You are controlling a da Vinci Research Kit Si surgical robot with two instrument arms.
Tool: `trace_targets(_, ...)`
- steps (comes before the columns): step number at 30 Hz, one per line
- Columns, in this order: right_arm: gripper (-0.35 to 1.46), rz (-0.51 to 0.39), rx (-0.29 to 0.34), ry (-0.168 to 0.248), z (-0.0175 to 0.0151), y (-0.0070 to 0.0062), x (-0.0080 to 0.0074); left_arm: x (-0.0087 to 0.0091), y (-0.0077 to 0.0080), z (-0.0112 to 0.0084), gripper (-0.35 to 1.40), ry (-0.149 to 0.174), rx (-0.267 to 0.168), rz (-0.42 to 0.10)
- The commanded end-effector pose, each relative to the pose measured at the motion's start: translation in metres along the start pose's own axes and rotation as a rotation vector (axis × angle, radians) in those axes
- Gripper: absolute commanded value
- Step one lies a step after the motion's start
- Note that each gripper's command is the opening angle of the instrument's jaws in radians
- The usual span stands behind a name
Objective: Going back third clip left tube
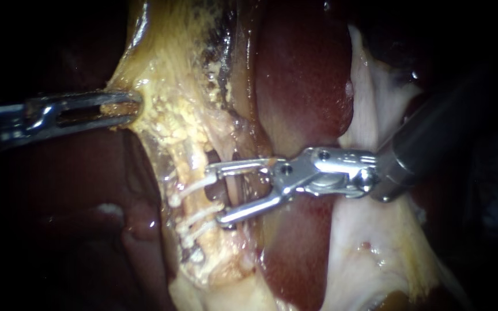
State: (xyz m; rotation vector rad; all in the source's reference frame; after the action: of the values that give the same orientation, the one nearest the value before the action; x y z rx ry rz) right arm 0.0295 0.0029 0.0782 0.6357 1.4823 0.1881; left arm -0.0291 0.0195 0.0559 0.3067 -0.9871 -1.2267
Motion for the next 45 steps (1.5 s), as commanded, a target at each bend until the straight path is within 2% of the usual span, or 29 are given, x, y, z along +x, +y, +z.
trace_targets(1,0.6,-0.007,-0.005,-0.006,-0.0006,-0.0001,0.0003,0.0,0.0,0.0,-0.35,0.0,0.0,0.0)
trace_targets(5,0.6,-0.044,-0.016,-0.016,-0.0024,-0.0004,0.0013,0.0,0.0,0.0,-0.35,0.0,0.001,0.0)
trace_targets(14,0.6,-0.131,-0.049,-0.024,-0.007,-0.0015,0.0054,0.0001,0.0001,0.0,-0.35,0.0,0.001,0.001)
trace_targets(20,0.6,-0.177,-0.046,-0.014,-0.0082,-0.0023,0.0071,0.0006,0.0003,0.0004,-0.35,-0.002,-0.001,0.003)
trace_targets(23,0.6,-0.201,-0.045,-0.005,-0.0084,-0.0026,0.0073,0.0014,0.0006,0.0012,-0.35,-0.003,-0.002,0.002)
trace_targets(31,0.6,-0.219,-0.043,0.0,-0.009,-0.0027,0.0073,0.0047,0.0015,0.0054,-0.35,0.048,0.003,-0.009)
trace_targets(39,0.6,-0.224,-0.042,0.001,-0.0094,-0.0028,0.0075,0.0053,0.0013,0.008,-0.35,0.064,0.004,-0.006)
trace_targets(45,0.6,-0.224,-0.041,0.0,-0.0095,-0.0028,0.0075,0.0054,0.0014,0.0085,-0.35,0.067,0.005,-0.005)
